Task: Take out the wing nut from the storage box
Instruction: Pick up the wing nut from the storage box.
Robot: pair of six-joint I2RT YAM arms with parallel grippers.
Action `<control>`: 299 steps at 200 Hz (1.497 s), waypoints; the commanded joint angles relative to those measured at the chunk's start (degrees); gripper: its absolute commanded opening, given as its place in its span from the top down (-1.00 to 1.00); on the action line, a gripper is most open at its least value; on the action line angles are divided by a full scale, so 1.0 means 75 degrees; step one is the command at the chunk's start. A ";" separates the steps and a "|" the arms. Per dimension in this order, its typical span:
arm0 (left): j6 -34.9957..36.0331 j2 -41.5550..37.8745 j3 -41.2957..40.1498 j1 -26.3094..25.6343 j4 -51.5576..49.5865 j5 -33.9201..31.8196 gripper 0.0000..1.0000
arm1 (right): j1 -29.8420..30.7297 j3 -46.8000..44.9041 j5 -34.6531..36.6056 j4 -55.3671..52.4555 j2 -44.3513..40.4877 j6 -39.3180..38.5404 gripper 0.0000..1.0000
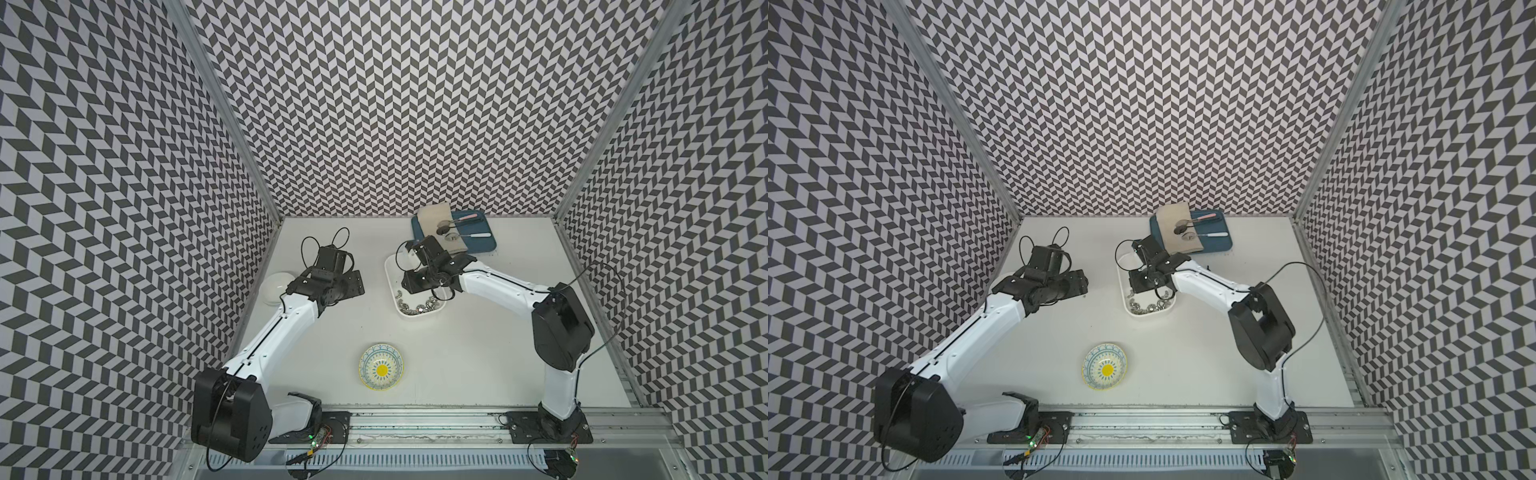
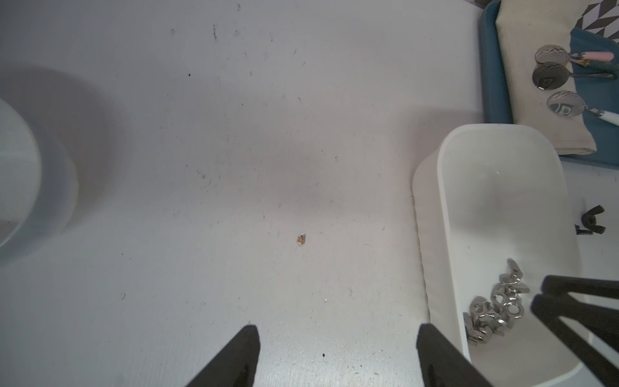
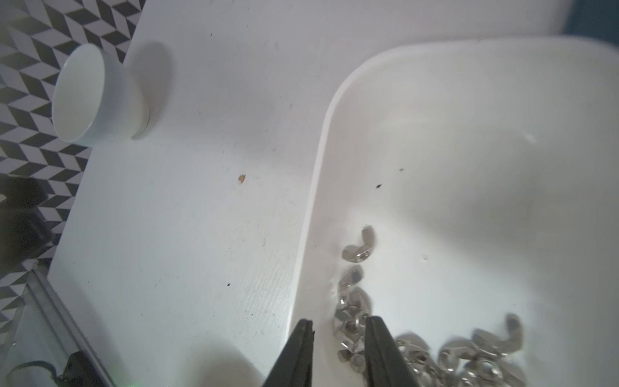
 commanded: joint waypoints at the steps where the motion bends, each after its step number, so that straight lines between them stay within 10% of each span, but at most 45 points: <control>1: -0.0046 0.0006 0.0112 0.0046 0.0041 0.0008 -0.56 | 0.0024 -0.0003 0.0182 0.0475 0.0315 0.0423 0.36; 299: -0.0092 -0.0069 0.0087 0.0046 -0.0097 -0.0131 -0.56 | 0.0084 0.1094 0.0602 0.0435 0.2153 0.0883 0.41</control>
